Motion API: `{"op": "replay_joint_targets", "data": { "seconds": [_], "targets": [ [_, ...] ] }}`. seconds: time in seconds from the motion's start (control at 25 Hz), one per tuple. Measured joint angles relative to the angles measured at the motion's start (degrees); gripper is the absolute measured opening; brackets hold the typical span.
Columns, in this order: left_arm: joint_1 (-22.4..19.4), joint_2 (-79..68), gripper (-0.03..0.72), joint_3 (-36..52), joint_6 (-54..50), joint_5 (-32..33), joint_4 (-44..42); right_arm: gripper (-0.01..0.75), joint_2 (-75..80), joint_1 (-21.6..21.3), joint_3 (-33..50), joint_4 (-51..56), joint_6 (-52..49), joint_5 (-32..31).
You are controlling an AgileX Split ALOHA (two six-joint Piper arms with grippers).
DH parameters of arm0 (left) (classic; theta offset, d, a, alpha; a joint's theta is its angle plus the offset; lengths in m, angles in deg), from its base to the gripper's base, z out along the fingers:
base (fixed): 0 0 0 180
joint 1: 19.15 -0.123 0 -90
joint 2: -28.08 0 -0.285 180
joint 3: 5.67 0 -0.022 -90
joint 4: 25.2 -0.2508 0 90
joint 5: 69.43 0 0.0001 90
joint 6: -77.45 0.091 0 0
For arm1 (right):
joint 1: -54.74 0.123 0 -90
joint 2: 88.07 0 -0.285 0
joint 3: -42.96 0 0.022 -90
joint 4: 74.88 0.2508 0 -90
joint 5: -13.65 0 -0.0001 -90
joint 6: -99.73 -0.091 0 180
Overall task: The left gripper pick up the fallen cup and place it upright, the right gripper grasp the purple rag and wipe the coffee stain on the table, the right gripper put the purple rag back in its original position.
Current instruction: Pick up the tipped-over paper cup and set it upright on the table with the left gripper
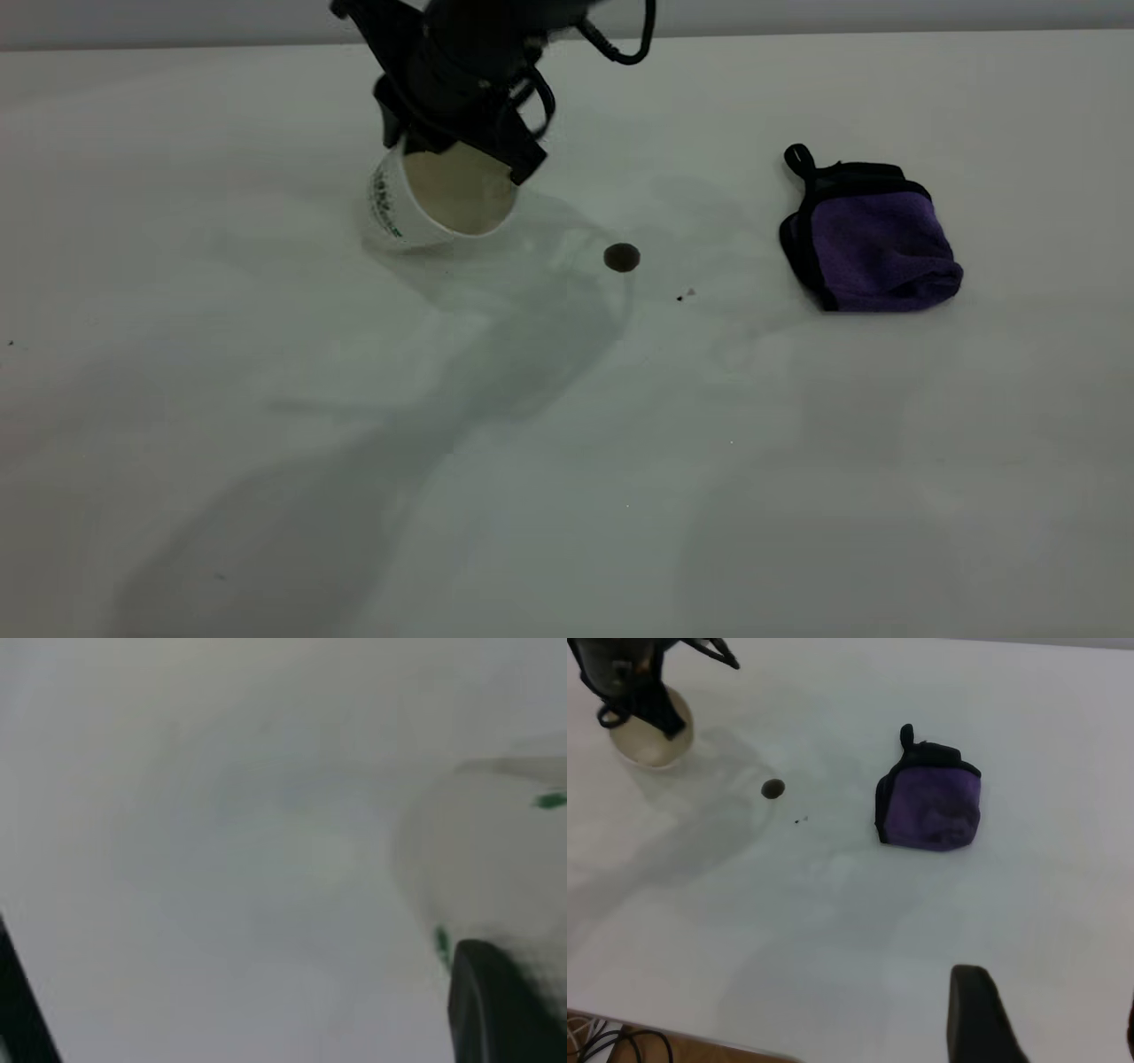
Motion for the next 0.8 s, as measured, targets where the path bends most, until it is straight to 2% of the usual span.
{"op": "replay_joint_targets", "data": {
  "seconds": [0.24,0.56,0.68,0.8],
  "targets": [
    [-5.72,5.65,-0.003,0.05,16.26,0.55,10.63,0.442,0.0,0.0,0.0,0.0,0.0,0.0],
    [-18.75,6.63,-0.003,0.05,40.26,-4.31,38.76,0.442,0.0,0.0,0.0,0.0,0.0,0.0],
    [-22.81,6.63,-0.003,0.05,46.01,-4.83,47.74,0.442,0.0,0.0,0.0,0.0,0.0,0.0],
    [-25.41,6.57,-0.003,0.05,48.28,-5.16,52.77,0.442,0.0,0.0,0.0,0.0,0.0,0.0]
  ]
}}
